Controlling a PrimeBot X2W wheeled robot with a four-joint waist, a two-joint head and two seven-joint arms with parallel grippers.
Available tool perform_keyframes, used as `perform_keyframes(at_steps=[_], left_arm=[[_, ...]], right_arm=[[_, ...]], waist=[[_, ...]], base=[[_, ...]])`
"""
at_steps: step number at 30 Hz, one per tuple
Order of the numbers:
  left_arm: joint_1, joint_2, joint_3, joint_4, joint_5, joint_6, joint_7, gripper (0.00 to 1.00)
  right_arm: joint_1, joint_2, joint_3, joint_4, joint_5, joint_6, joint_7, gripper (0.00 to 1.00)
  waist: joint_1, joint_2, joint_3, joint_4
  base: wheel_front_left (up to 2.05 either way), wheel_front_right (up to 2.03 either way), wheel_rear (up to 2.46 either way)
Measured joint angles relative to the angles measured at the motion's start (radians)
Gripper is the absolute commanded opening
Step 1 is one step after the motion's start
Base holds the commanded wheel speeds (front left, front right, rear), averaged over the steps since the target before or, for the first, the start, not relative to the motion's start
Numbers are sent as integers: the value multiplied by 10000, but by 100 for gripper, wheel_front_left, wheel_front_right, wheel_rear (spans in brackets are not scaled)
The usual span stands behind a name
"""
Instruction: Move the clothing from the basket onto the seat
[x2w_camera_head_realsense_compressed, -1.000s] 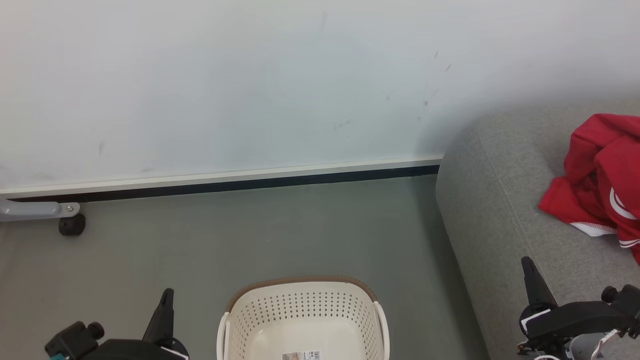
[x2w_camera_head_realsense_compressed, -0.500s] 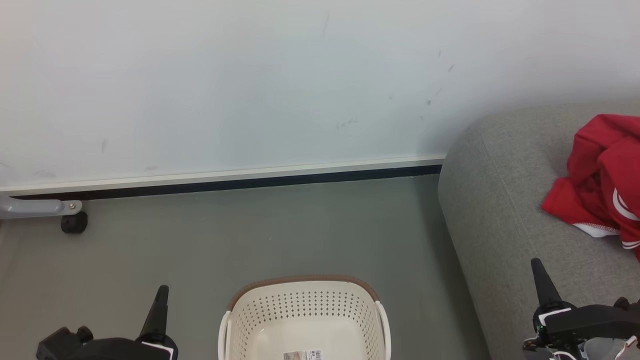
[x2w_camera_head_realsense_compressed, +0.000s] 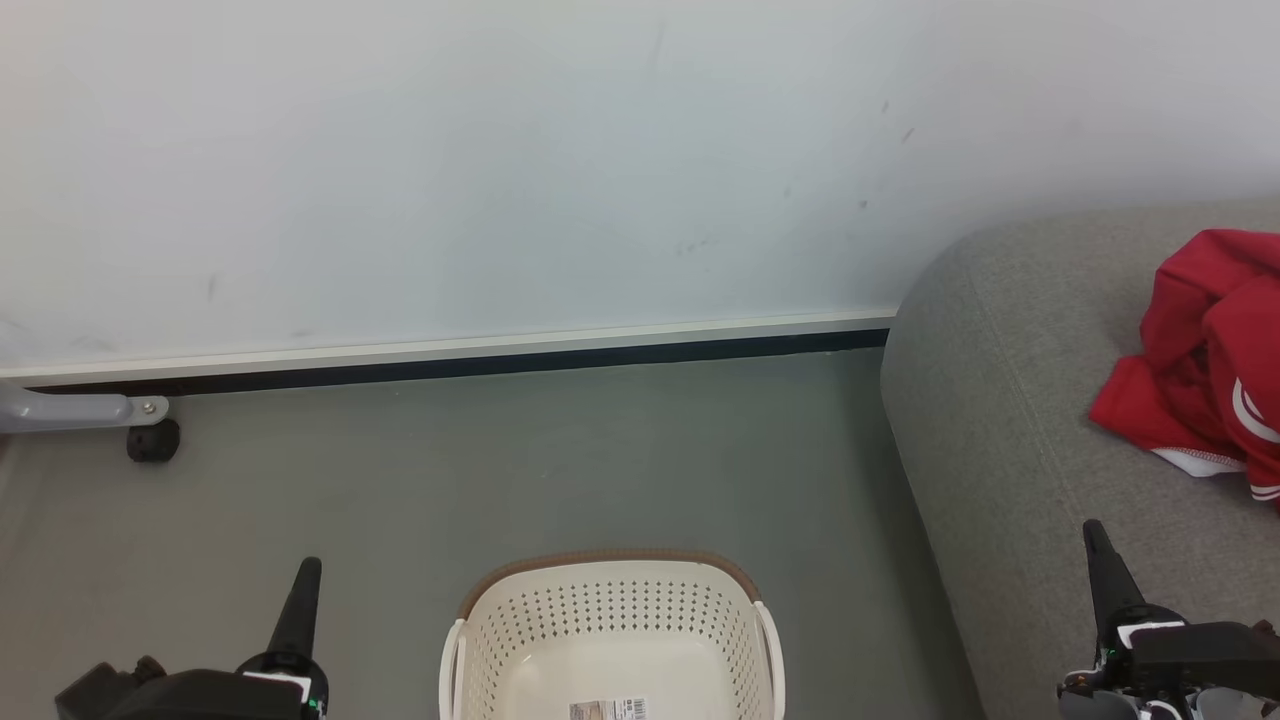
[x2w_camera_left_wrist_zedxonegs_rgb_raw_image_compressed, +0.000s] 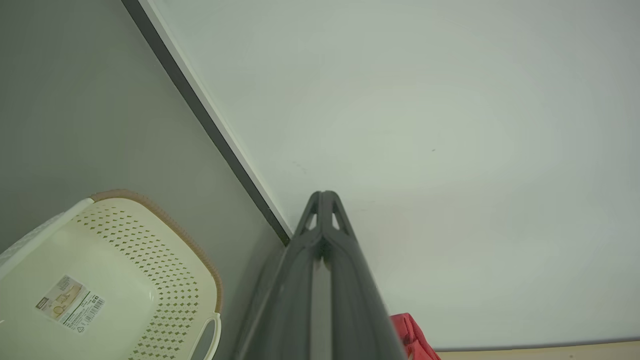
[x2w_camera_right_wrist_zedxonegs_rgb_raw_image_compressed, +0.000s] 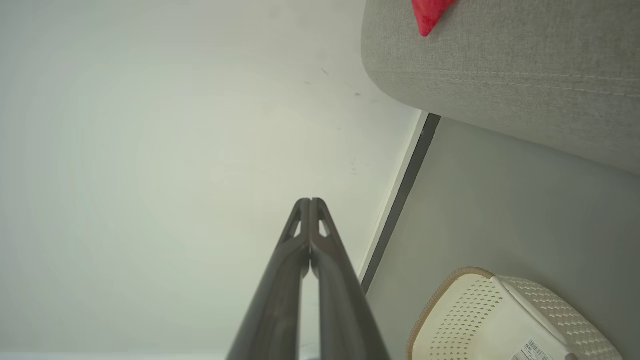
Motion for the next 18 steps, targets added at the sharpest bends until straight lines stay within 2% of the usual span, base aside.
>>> perform_keyframes(at_steps=[10, 18], left_arm=[[-161, -73, 259, 247, -1338, -318, 176, 0], [-332, -136, 416, 362, -2242, -414, 267, 0]], right_arm=[[3, 196, -477, 130, 1267, 251, 209, 0], [7, 347, -777, 186, 2038, 380, 337, 0]], waist=[[0, 0, 17, 43], [0, 0, 27, 67]], base=[[0, 0, 0], [0, 0, 0]])
